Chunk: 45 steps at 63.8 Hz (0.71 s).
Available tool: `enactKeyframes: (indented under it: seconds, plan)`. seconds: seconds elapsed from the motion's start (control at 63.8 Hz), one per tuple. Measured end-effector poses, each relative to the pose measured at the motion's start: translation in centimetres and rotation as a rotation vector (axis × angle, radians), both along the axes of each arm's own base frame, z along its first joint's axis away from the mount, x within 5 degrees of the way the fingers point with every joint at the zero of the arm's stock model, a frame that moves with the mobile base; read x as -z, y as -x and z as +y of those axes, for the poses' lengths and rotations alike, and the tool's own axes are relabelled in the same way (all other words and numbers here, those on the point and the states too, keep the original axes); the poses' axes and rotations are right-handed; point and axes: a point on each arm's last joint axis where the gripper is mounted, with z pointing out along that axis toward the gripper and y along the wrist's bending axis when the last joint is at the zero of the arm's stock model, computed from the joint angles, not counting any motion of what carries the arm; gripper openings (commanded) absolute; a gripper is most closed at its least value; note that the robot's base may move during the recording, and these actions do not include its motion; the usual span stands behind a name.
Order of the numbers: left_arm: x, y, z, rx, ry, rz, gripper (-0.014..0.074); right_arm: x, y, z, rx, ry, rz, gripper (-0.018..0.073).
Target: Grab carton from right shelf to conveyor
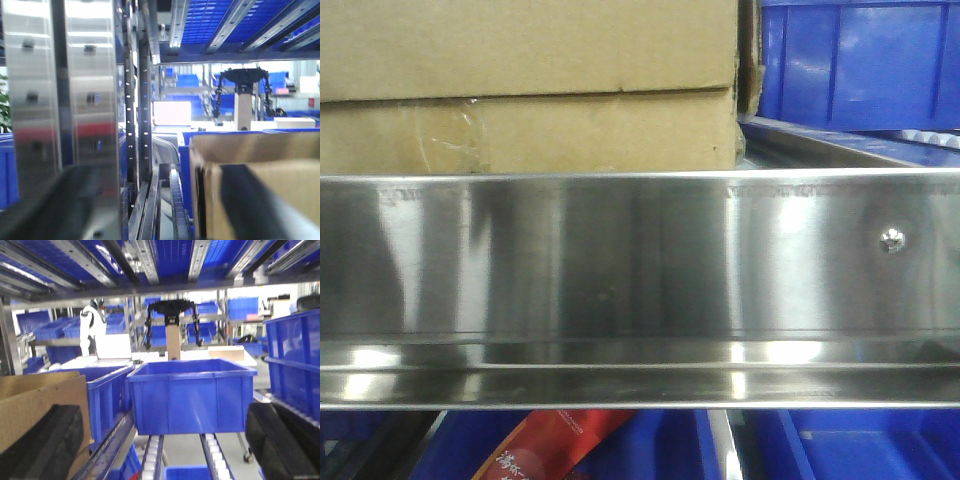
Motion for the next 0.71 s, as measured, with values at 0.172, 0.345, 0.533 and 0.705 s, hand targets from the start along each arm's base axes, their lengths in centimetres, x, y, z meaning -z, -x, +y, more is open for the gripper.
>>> enactKeyframes:
  seconds: [0.172, 0.345, 0.533, 0.705]
  plan:
    - [-3.1, -2.0, -0.3, 0.073, 0.002, 0.121, 0.0528, -2.2, -2.2, 0.2, -0.022, -0.005, 0.093, 0.0568]
    - [-6.3, -4.6, -1.4, 0.196, -0.025, 0.262, 0.0528, -5.7, -3.9, 1.4, -0.168, 0.019, 0.158, 0.0568]
    - [-9.0, -8.9, -3.4, 0.279, -0.063, 0.440, 0.0528, -9.7, -7.1, 3.6, -0.344, 0.059, 0.260, 0.0568]
    - [-10.5, -13.9, -4.7, 0.254, -0.064, 0.630, 0.0528, -12.5, -11.1, 6.9, -0.497, 0.133, 0.424, 0.0568]
